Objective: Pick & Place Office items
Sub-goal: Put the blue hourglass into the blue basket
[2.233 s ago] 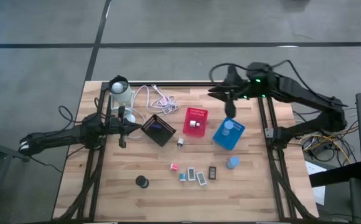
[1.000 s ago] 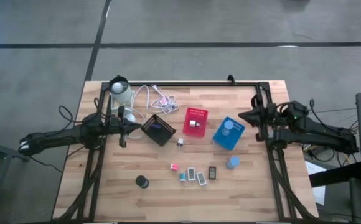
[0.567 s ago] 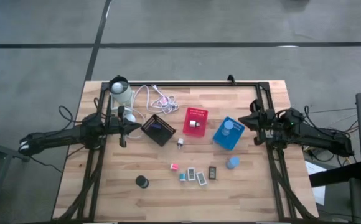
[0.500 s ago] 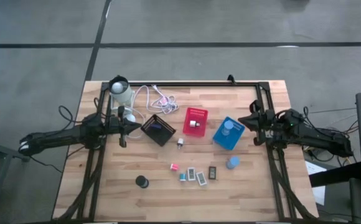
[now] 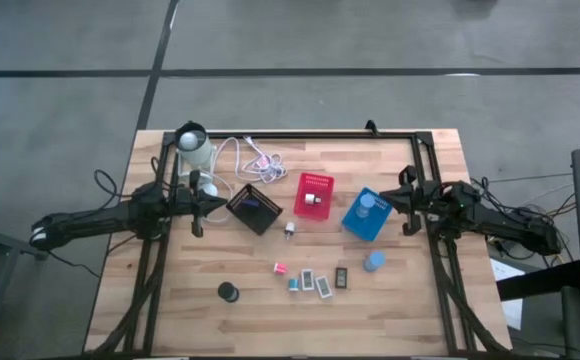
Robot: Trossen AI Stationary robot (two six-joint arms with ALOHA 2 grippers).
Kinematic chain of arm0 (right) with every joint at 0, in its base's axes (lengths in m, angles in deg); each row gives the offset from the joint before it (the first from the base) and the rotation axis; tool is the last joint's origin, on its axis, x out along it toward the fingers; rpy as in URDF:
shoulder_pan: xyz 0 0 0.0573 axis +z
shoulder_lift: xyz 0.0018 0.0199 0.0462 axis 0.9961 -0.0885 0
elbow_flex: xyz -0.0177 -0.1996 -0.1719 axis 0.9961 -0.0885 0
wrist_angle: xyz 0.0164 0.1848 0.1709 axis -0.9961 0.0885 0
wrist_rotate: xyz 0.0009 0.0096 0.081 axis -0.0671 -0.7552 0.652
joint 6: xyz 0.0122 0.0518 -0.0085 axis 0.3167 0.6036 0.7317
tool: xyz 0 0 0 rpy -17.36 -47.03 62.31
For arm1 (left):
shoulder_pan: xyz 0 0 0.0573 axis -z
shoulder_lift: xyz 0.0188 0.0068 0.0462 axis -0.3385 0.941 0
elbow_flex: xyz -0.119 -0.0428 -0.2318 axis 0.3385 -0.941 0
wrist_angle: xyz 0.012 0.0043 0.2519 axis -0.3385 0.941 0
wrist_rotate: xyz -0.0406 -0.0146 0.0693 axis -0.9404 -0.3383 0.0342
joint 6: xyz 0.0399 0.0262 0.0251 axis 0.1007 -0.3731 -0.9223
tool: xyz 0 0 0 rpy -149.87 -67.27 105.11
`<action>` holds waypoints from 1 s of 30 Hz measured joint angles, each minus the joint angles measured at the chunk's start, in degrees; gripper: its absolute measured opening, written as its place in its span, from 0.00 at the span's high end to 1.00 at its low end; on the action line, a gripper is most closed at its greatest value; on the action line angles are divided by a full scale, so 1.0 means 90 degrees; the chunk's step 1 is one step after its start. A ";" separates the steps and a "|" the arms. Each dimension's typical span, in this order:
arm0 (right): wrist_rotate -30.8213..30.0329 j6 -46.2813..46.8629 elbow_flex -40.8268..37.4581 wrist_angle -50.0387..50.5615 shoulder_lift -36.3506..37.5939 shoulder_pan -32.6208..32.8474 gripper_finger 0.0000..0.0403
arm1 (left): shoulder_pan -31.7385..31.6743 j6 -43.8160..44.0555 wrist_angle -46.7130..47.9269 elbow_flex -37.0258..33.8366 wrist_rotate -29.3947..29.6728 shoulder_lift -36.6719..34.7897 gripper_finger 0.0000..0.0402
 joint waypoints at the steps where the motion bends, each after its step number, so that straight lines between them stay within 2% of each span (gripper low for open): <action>1: -0.0011 0.0003 0.0000 0.0002 0.0000 0.0000 0.98 | 0.0002 0.0000 0.0000 0.0000 0.0000 0.0000 0.96; 30: -0.0090 0.0120 0.0002 0.0058 -0.0032 0.0005 0.98 | 0.0002 -0.0012 0.0000 0.0000 0.0000 0.0000 0.96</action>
